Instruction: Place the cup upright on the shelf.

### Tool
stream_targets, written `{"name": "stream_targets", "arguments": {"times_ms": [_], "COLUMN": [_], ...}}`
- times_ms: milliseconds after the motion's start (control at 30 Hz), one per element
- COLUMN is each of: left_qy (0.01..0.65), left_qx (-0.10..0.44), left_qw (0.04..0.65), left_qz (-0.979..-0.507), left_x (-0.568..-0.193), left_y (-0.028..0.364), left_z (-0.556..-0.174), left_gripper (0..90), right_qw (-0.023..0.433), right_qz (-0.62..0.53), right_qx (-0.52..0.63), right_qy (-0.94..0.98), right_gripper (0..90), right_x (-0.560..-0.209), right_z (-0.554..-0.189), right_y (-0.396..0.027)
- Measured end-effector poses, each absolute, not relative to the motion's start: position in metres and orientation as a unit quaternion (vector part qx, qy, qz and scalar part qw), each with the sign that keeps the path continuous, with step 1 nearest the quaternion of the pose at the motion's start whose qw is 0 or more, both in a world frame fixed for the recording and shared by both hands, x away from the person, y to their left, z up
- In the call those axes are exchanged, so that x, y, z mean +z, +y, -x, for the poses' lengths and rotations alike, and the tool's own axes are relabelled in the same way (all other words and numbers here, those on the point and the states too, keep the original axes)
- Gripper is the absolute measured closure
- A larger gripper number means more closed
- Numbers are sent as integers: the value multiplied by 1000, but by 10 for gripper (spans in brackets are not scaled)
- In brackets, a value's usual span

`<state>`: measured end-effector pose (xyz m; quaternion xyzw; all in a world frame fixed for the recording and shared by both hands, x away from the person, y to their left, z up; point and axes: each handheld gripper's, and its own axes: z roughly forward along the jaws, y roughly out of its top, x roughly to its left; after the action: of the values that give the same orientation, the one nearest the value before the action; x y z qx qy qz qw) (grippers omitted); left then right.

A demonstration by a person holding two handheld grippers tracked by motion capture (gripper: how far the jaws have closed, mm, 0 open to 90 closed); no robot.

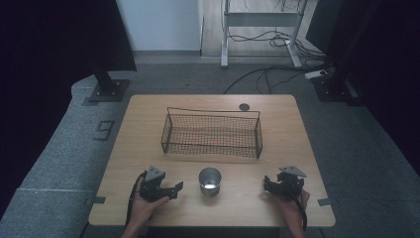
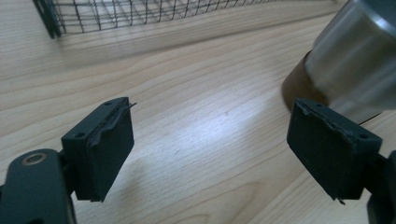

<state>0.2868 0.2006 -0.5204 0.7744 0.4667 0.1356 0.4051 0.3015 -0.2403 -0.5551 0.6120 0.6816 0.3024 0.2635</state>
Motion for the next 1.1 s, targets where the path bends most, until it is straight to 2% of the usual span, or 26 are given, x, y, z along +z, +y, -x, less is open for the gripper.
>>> {"name": "stream_targets", "arguments": {"times_ms": [433, 1100], "left_qy": [455, 425], "left_qx": [128, 109], "left_qw": [433, 435], "left_qz": [-767, -786], "left_x": [-506, -500], "left_y": [196, 169], "left_z": [-283, -283], "left_gripper": [147, 116], "right_qw": [263, 263], "right_qz": [-611, -611], "right_qx": [304, 304], "right_qy": [682, 682], "right_gripper": [120, 120], "right_x": [-555, -555], "right_z": [-302, -302], "right_y": [-241, -241]}}
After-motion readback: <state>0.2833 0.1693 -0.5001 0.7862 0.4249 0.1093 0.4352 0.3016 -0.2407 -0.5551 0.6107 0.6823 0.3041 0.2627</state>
